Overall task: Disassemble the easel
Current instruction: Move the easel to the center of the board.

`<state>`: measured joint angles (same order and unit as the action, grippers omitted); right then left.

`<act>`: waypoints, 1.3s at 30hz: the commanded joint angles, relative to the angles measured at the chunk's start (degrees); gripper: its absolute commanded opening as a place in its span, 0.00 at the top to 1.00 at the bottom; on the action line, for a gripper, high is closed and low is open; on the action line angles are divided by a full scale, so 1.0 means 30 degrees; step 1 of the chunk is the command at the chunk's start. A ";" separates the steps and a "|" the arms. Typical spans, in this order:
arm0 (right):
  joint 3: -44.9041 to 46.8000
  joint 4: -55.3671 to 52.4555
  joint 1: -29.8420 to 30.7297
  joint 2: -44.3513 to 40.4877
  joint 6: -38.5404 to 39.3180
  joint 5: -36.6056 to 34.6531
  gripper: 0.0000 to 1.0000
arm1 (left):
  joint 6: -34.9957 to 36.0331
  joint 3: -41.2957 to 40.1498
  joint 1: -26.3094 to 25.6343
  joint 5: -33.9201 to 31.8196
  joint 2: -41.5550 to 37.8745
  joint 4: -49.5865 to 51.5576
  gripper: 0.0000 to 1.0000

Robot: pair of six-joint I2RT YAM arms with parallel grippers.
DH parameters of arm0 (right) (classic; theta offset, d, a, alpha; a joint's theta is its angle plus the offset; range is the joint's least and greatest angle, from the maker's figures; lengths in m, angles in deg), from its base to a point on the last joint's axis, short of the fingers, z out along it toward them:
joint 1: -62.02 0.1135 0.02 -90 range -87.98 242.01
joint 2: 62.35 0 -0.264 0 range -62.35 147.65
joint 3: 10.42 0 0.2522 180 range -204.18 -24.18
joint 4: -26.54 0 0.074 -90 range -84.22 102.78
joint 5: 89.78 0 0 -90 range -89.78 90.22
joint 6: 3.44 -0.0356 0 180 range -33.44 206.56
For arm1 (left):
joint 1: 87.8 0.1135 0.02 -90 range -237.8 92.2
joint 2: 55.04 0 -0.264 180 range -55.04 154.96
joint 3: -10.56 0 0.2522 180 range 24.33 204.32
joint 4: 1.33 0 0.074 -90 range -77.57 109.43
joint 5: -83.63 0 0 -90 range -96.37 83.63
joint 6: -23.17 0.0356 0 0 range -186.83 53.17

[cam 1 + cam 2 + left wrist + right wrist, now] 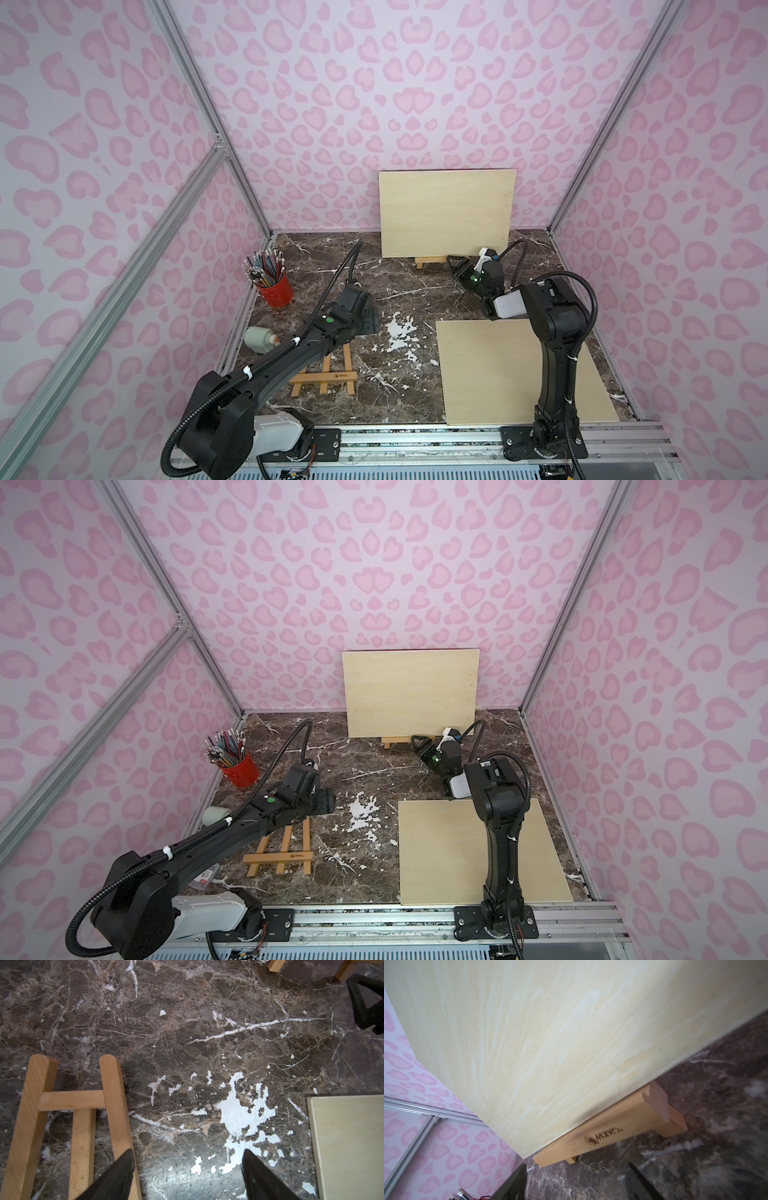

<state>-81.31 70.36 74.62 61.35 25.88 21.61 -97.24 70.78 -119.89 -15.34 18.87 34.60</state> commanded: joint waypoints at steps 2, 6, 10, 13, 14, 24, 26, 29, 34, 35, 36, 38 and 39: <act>-0.0317 0.2144 0.0008 0.0810 -0.1675 -0.0266 0.26 | 0.0236 -0.0045 0.0006 0.0032 0.0118 -0.0909 0.17; -0.0645 0.2612 0.0018 0.1526 -0.2338 -0.0438 0.27 | 0.0250 -0.0054 0.0006 0.0010 0.0178 -0.0933 0.17; -0.0968 0.3196 0.0019 0.2240 -0.2926 -0.0537 0.29 | 0.0305 -0.0046 0.0006 -0.0041 0.0207 -0.0942 0.17; -0.1235 0.3409 0.0046 0.2427 -0.3117 -0.0681 0.30 | 0.0324 -0.0027 0.0006 -0.0098 0.0207 -0.0891 0.17; -0.1413 0.3358 0.0048 0.2420 -0.3114 -0.0712 0.33 | 0.0309 -0.0034 0.0006 -0.0114 0.0207 -0.0892 0.17; -0.2472 0.3433 0.0057 0.3899 -0.3986 -0.0939 0.50 | 0.0382 0.0038 0.0006 -0.0212 0.0207 -0.0716 0.17; -0.2515 0.3517 0.0062 0.4039 -0.4093 -0.0998 0.53 | 0.0408 0.0040 0.0005 -0.0283 0.0178 -0.0696 0.17; -0.2563 0.3740 0.0048 0.4217 -0.4292 -0.1082 0.59 | 0.0426 0.0031 -0.0009 -0.0320 0.0120 -0.0608 0.17; -0.2706 0.3920 0.0048 0.4471 -0.4672 -0.1112 0.67 | 0.0428 0.0050 0.0004 -0.0389 0.0061 -0.0521 0.17; -0.2730 0.3921 0.0048 0.4481 -0.4718 -0.1121 0.68 | 0.0419 0.0045 0.0005 -0.0393 0.0061 -0.0511 0.17; -0.2750 0.3918 0.0041 0.4528 -0.4759 -0.1137 0.70 | 0.0415 0.0063 0.0006 -0.0405 0.0061 -0.0479 0.17; -0.2757 0.3975 0.0048 0.4609 -0.4901 -0.1123 0.76 | 0.0412 0.0099 0.0028 -0.0431 0.0032 -0.0450 0.17; -0.2741 0.3997 0.0048 0.4608 -0.4947 -0.1096 0.78 | 0.0440 0.0074 0.0006 -0.0414 0.0032 -0.0430 0.17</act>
<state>-89.66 82.47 74.75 74.15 7.67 19.12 -96.58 70.72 -119.89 -15.84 19.31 33.33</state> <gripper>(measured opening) 0.243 0.831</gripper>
